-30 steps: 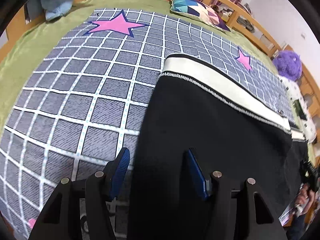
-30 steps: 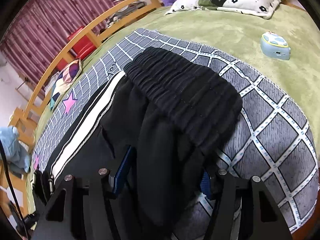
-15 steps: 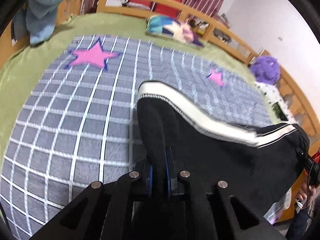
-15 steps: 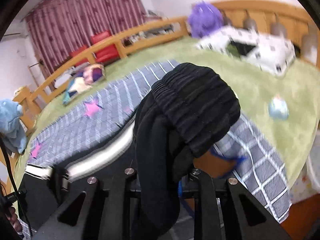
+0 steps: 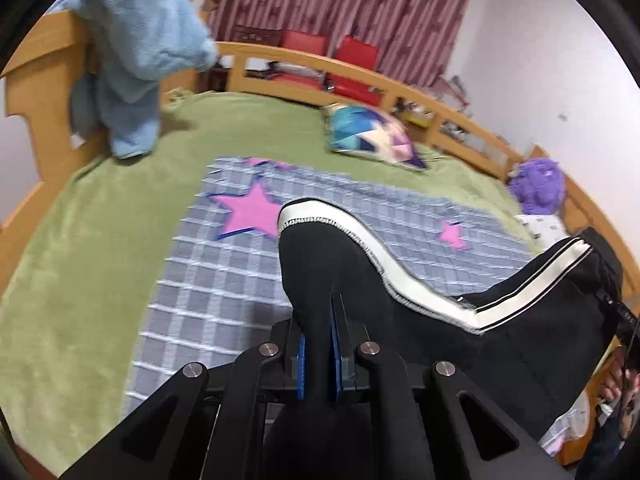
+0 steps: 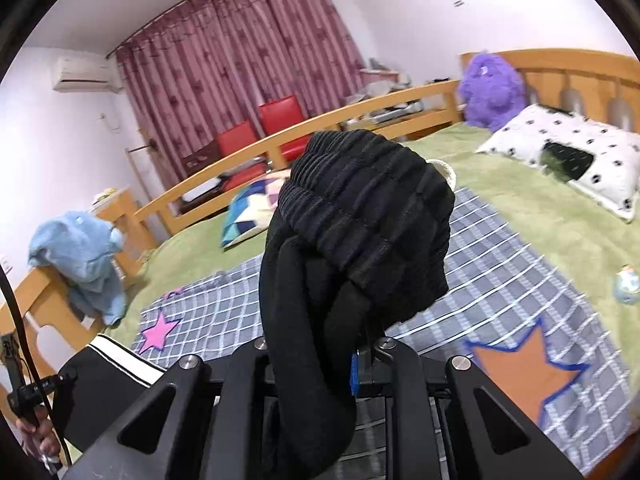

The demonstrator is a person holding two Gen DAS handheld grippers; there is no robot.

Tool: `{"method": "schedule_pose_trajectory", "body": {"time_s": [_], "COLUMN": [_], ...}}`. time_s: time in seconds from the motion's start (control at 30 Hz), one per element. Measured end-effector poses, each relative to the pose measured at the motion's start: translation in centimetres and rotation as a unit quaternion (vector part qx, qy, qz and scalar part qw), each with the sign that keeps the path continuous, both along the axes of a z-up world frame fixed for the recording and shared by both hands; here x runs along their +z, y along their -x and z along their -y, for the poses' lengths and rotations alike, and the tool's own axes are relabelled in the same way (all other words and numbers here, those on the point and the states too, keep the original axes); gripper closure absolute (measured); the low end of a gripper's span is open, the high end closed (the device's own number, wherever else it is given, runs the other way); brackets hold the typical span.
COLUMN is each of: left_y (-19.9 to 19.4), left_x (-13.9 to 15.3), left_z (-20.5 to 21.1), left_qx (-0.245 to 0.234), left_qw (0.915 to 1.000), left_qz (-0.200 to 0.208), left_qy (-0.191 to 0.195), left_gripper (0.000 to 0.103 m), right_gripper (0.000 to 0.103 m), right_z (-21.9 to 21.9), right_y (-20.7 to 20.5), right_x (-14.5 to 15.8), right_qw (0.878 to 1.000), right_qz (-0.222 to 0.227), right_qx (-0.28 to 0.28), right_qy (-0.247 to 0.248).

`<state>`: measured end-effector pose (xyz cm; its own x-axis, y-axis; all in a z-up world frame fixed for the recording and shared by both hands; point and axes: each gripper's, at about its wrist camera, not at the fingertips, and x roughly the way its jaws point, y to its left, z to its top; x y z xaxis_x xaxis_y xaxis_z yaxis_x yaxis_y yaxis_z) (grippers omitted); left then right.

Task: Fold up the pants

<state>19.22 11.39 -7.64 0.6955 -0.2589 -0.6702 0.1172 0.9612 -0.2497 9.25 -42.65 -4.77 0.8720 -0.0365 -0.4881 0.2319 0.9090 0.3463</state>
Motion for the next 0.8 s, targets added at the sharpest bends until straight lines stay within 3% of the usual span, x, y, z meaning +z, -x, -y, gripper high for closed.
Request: {"method": "schedule_pose_trajectory", "body": {"time_s": [0.13, 0.23, 0.27, 0.43, 0.6, 0.7, 0.8], "left_y": [-0.5, -0.7, -0.6, 0.4, 3.4, 5.5, 7.2], "left_x": [-4.8, -9.1, -10.3, -12.8, -12.0, -12.0, -12.9], "left_z": [-2.5, -3.5, -3.8, -5.9, -5.9, -4.8, -3.6], "left_qx": [0.013, 0.034, 0.043, 0.069, 0.055, 0.049, 0.057], "left_qw": [0.9989, 0.9959, 0.9943, 0.9892, 0.9926, 0.9933, 0.9899], "left_qz": [-0.043, -0.076, -0.088, -0.126, -0.106, -0.101, -0.109], "left_qy": [-0.013, -0.035, -0.041, -0.032, -0.025, -0.030, -0.070], "left_gripper": [0.093, 0.089, 0.084, 0.071, 0.054, 0.053, 0.052], "right_gripper": [0.085, 0.083, 0.082, 0.070, 0.063, 0.063, 0.063], "right_z": [-0.9, -0.4, 0.2, 2.9, -0.1, -2.1, -4.6], "right_y": [-2.3, -2.5, -2.4, -1.1, 2.0, 3.8, 4.3], "right_x": [-5.0, -10.0, -11.6, -17.1, -15.5, -13.4, -10.9], "right_qw": [0.998, 0.993, 0.990, 0.976, 0.970, 0.971, 0.975], "right_qz": [-0.054, -0.115, -0.138, -0.214, -0.229, -0.211, -0.184], "right_qx": [0.022, 0.005, -0.003, -0.005, -0.019, -0.014, 0.008], "right_qy": [-0.014, 0.028, 0.028, -0.029, 0.074, 0.113, 0.128]}}
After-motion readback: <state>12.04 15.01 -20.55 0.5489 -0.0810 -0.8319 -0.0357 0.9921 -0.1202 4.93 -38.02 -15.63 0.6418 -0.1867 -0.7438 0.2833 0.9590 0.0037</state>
